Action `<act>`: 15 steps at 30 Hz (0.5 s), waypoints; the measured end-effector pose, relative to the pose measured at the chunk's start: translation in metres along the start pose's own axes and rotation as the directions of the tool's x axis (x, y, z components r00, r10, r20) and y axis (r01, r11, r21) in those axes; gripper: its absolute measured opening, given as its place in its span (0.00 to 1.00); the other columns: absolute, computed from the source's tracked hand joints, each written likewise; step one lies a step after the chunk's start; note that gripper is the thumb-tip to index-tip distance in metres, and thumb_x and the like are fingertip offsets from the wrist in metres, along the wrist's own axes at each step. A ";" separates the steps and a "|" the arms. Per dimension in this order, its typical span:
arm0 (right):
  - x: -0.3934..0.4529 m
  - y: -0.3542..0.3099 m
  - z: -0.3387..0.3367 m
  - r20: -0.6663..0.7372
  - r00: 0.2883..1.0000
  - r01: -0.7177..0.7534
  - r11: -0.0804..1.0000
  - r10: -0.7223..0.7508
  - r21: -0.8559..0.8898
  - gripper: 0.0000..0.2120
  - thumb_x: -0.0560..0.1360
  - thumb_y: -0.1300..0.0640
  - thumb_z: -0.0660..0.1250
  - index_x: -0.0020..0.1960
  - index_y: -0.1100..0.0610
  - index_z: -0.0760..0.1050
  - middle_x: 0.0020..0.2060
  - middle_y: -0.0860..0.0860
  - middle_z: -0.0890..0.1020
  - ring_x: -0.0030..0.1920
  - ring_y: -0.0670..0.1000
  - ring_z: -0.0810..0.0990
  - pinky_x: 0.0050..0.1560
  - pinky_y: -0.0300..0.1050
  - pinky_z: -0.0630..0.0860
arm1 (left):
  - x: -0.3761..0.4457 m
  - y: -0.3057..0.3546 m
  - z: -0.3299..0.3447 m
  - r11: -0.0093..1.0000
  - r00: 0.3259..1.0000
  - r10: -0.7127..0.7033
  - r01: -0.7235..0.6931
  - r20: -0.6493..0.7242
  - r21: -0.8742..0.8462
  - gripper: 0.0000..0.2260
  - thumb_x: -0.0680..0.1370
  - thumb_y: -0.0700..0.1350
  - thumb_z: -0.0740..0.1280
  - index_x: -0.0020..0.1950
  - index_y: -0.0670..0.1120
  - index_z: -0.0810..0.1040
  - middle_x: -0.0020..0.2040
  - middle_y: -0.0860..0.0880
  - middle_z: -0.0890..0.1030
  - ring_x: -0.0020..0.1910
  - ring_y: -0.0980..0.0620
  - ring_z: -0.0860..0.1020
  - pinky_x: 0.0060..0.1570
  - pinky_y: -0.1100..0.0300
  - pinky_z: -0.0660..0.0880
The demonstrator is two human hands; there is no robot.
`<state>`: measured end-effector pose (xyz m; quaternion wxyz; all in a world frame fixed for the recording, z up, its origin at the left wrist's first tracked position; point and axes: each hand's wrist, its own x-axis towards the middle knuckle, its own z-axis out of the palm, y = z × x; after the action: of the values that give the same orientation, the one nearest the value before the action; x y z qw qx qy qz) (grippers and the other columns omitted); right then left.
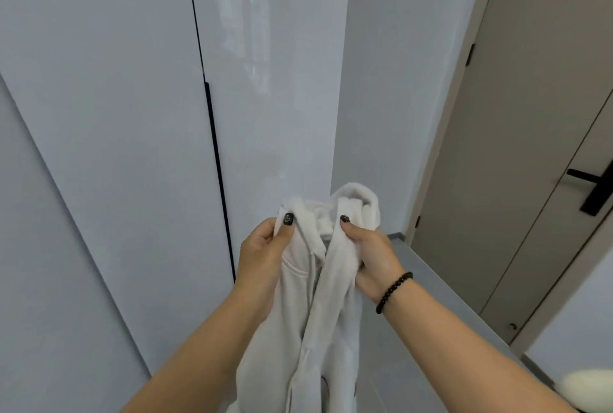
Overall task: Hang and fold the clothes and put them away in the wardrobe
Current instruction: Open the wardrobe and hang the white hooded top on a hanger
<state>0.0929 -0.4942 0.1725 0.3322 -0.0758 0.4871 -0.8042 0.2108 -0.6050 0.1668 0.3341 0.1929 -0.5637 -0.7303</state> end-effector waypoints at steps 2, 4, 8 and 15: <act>0.006 -0.010 0.024 0.018 1.000 0.014 0.998 -0.015 0.055 0.13 0.75 0.63 0.67 0.59 0.65 0.77 0.53 0.61 0.82 0.53 0.59 0.82 0.56 0.57 0.78 | 0.000 -0.016 -0.026 0.998 0.998 0.030 -0.027 -0.047 0.053 0.12 0.73 0.54 0.71 0.45 0.45 0.81 0.47 0.42 0.81 0.49 0.42 0.78 0.54 0.48 0.72; 0.012 -0.022 0.050 0.060 0.997 0.031 0.993 -0.038 0.110 0.15 0.76 0.62 0.66 0.61 0.65 0.76 0.56 0.62 0.81 0.56 0.60 0.81 0.58 0.59 0.76 | -0.004 -0.032 -0.043 1.000 1.000 0.007 -0.007 -0.024 -0.007 0.11 0.72 0.52 0.73 0.50 0.48 0.80 0.52 0.46 0.82 0.57 0.43 0.79 0.60 0.49 0.74; 0.026 -0.042 0.102 0.138 0.986 0.077 0.992 -0.091 0.100 0.13 0.76 0.63 0.66 0.59 0.65 0.76 0.55 0.62 0.81 0.54 0.60 0.82 0.54 0.58 0.79 | -0.004 -0.064 -0.050 0.972 0.980 -0.079 0.036 0.180 0.232 0.35 0.62 0.56 0.80 0.65 0.58 0.68 0.58 0.63 0.78 0.59 0.63 0.77 0.55 0.63 0.76; 0.096 -0.076 0.114 0.082 0.952 0.302 0.951 -0.296 -0.068 0.14 0.74 0.62 0.70 0.59 0.60 0.75 0.51 0.55 0.83 0.49 0.53 0.84 0.49 0.50 0.81 | 0.048 -0.075 -0.058 0.942 0.979 -0.057 0.117 -0.194 0.315 0.06 0.73 0.41 0.73 0.48 0.47 0.79 0.44 0.50 0.83 0.44 0.51 0.81 0.44 0.62 0.78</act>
<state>0.0348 -0.6126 0.2748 0.2202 -0.1905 0.4894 -0.8220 0.1947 -0.6685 0.0835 0.3153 0.3359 -0.6342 -0.6209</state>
